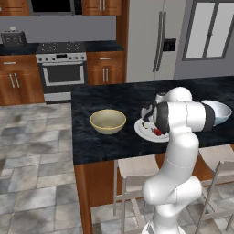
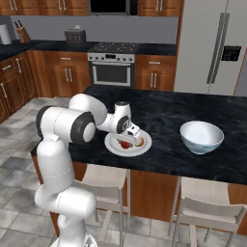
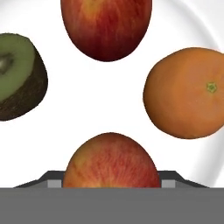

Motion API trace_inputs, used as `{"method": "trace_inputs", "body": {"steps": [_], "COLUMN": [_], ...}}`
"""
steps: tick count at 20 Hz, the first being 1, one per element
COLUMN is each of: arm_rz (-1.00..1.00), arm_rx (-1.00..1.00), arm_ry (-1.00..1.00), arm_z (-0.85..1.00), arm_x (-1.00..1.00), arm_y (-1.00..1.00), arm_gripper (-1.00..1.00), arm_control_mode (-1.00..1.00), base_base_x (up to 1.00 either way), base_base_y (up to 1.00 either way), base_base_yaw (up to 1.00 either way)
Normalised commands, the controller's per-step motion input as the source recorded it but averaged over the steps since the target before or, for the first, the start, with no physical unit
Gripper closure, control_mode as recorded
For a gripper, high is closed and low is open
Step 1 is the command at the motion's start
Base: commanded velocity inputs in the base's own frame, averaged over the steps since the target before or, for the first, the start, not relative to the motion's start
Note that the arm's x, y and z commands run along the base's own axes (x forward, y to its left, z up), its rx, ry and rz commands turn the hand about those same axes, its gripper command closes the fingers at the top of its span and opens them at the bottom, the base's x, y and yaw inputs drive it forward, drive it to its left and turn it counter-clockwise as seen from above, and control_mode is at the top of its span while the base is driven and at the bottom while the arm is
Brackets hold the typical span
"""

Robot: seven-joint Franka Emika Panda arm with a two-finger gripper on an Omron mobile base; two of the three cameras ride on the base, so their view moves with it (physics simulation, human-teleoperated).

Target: Take the fruits from the plate on the dining counter and place two fruits in each bowl.

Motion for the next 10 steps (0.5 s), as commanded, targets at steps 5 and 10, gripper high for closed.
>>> {"method": "trace_inputs", "body": {"steps": [5,10], "arm_rz": [-0.02,0.0], "arm_rx": [0.0,-0.01], "arm_ry": [0.1,-0.01], "arm_z": [0.18,0.37], "arm_x": [-0.21,-0.11], "arm_y": [0.13,0.27], "arm_gripper": [1.0,1.0], "arm_control_mode": [-1.0,-1.0], "base_base_x": [0.0,0.0], "base_base_y": [0.0,0.0], "base_base_yaw": [0.0,0.0]}}
